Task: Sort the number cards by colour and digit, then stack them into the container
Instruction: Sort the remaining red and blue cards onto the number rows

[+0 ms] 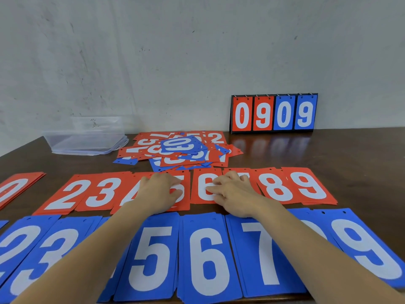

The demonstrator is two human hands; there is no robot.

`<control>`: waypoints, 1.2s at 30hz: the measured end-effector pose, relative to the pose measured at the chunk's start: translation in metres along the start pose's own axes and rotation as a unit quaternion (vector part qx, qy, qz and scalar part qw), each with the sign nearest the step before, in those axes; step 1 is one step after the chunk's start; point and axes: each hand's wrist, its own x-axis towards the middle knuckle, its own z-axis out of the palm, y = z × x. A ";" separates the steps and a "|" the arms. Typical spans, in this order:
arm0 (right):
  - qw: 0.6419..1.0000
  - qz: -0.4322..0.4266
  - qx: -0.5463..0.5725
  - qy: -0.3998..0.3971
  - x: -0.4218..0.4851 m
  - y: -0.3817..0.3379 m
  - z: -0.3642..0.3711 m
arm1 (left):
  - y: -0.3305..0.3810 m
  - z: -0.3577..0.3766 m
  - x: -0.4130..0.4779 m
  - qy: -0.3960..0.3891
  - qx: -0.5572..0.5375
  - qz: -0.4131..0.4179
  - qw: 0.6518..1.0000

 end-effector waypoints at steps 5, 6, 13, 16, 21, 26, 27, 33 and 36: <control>1.000 -0.007 0.014 0.006 -0.003 0.000 0.000 | 0.000 0.000 0.000 0.003 -0.010 0.004 1.000; 1.000 -0.007 0.019 0.008 -0.003 0.000 0.000 | -0.001 0.000 0.000 0.004 -0.011 0.004 1.000; 0.993 0.047 0.054 0.094 0.010 0.009 -0.017 | -0.003 -0.008 0.007 0.029 -0.021 0.012 0.999; 0.990 0.075 0.058 0.104 0.025 0.011 -0.026 | -0.013 -0.018 0.020 0.054 -0.029 0.017 0.998; 0.983 0.117 0.066 0.126 0.058 0.013 -0.033 | -0.045 -0.031 0.049 0.082 -0.059 0.022 0.995; 0.974 0.168 0.073 0.130 0.103 0.014 -0.037 | -0.089 -0.040 0.101 0.097 -0.090 0.010 0.991; 0.971 0.183 0.080 0.133 0.113 0.014 -0.037 | -0.096 -0.042 0.112 0.098 -0.102 0.008 0.990; 0.949 0.285 0.083 0.103 0.173 0.005 -0.033 | -0.106 -0.040 0.177 0.059 -0.167 0.016 0.984; 0.938 0.325 0.095 0.074 0.199 -0.002 -0.026 | -0.100 -0.032 0.205 0.007 -0.171 0.025 0.985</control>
